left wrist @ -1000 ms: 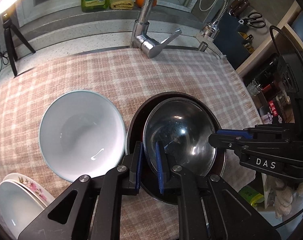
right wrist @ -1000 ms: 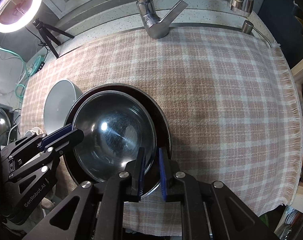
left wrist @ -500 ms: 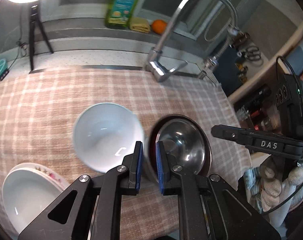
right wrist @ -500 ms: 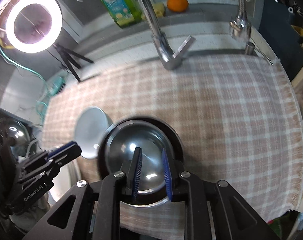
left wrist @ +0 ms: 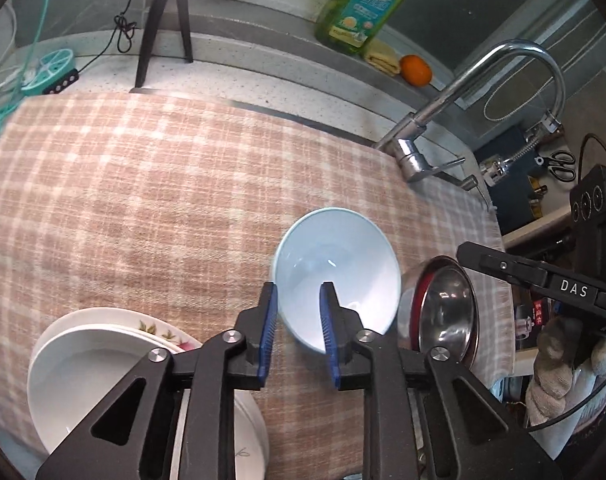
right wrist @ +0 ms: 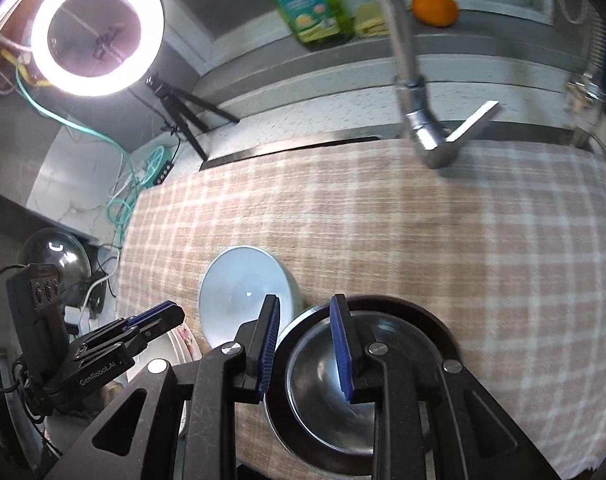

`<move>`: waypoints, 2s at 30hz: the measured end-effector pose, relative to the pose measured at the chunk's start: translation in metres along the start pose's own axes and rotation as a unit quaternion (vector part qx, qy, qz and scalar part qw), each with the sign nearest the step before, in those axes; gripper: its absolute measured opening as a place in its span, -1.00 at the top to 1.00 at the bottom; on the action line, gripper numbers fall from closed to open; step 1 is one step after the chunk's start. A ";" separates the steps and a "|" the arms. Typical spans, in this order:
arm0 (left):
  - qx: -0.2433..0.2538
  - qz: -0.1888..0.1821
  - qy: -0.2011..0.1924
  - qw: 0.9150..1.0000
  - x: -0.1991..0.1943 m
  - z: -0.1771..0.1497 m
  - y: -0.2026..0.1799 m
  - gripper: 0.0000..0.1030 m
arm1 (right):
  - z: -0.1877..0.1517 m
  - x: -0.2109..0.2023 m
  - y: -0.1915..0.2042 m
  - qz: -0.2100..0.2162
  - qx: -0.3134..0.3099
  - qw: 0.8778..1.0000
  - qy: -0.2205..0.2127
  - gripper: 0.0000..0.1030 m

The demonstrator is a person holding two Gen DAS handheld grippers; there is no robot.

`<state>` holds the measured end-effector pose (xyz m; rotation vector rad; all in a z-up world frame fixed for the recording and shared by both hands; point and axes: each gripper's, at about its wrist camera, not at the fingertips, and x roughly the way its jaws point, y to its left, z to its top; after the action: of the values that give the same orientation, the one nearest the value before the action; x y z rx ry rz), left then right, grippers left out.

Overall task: Organize plates and bowls
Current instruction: 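Move the right gripper to the white bowl rim and close on it, then lift the white bowl and lower it into the red pot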

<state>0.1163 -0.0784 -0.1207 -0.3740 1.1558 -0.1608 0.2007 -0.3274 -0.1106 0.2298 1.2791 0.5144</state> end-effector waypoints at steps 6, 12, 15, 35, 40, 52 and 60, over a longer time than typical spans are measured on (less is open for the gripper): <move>-0.003 0.013 0.018 1.000 0.011 0.004 0.005 0.57 | 0.010 0.030 0.007 -0.005 -0.005 0.999 0.034 0.54; 0.001 0.016 0.031 0.999 0.022 0.007 0.005 0.57 | 0.013 0.048 0.012 -0.024 -0.021 0.998 0.055 0.54; -0.001 0.015 0.038 0.999 0.028 0.007 0.005 0.57 | 0.014 0.054 0.013 -0.032 -0.027 0.997 0.060 0.54; 0.009 0.021 0.040 0.999 0.039 0.009 0.006 0.81 | 0.017 0.074 0.026 -0.068 -0.048 0.994 0.075 0.78; 0.006 0.024 0.025 0.999 0.030 0.012 0.007 0.81 | 0.018 0.067 0.028 -0.059 -0.041 0.995 0.064 0.82; 0.030 0.027 -0.037 0.998 -0.016 0.026 -0.010 0.81 | 0.018 0.032 0.039 -0.037 -0.028 0.999 0.028 0.83; 0.064 0.011 -0.065 0.996 -0.037 0.029 -0.043 0.81 | 0.009 -0.005 0.030 -0.031 -0.010 0.999 0.007 0.83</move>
<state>0.1314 -0.1007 -0.0627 -0.2537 1.0149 -0.1882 0.2008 -0.3025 -0.0908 0.1706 1.2904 0.4765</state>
